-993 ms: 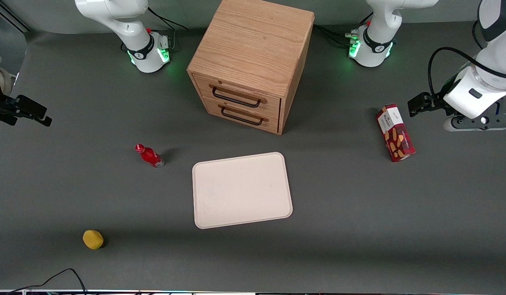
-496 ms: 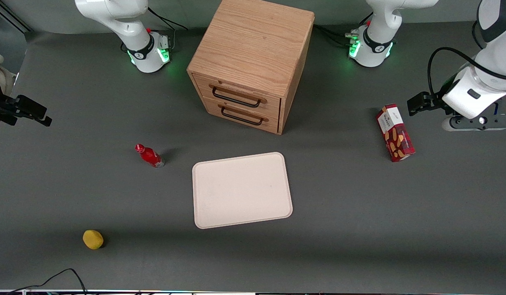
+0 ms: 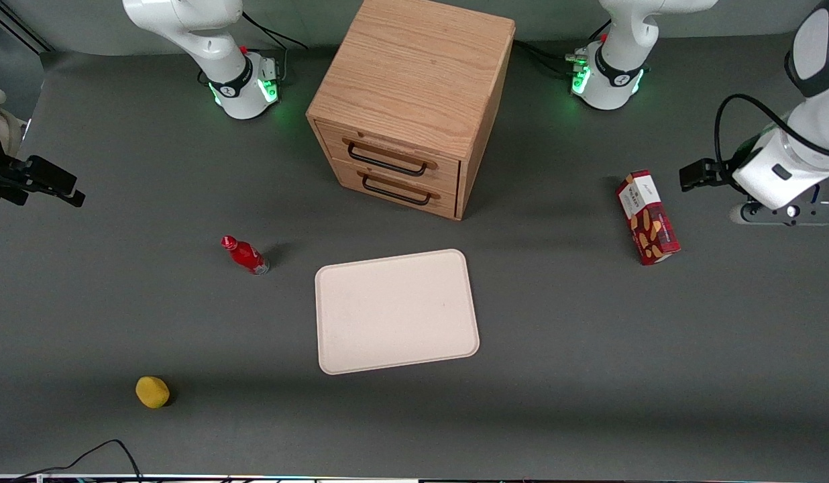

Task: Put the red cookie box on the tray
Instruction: 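Move the open left gripper down over the red plaid cookie box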

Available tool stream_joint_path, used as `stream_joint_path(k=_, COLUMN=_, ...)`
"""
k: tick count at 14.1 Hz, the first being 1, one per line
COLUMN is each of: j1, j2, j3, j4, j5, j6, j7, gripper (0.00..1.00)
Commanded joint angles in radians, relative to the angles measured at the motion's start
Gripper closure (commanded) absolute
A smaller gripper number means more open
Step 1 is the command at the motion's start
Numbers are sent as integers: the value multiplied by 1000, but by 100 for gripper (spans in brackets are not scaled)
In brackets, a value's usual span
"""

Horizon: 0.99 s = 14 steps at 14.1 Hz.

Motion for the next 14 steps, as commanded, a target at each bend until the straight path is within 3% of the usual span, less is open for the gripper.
stream_joint_path(k=1, j1=35, j2=-19, j3=-4, j4=-102, j5=13, j6=93, j7=46, gripper=0)
stream_joint_path(k=7, j1=36, j2=-59, j3=4, j4=-341, j5=16, j6=306, j7=28, gripper=0)
stream_joint_path(k=14, j1=36, j2=-114, j3=40, j4=-700, j5=14, j6=749, j7=20, gripper=0)
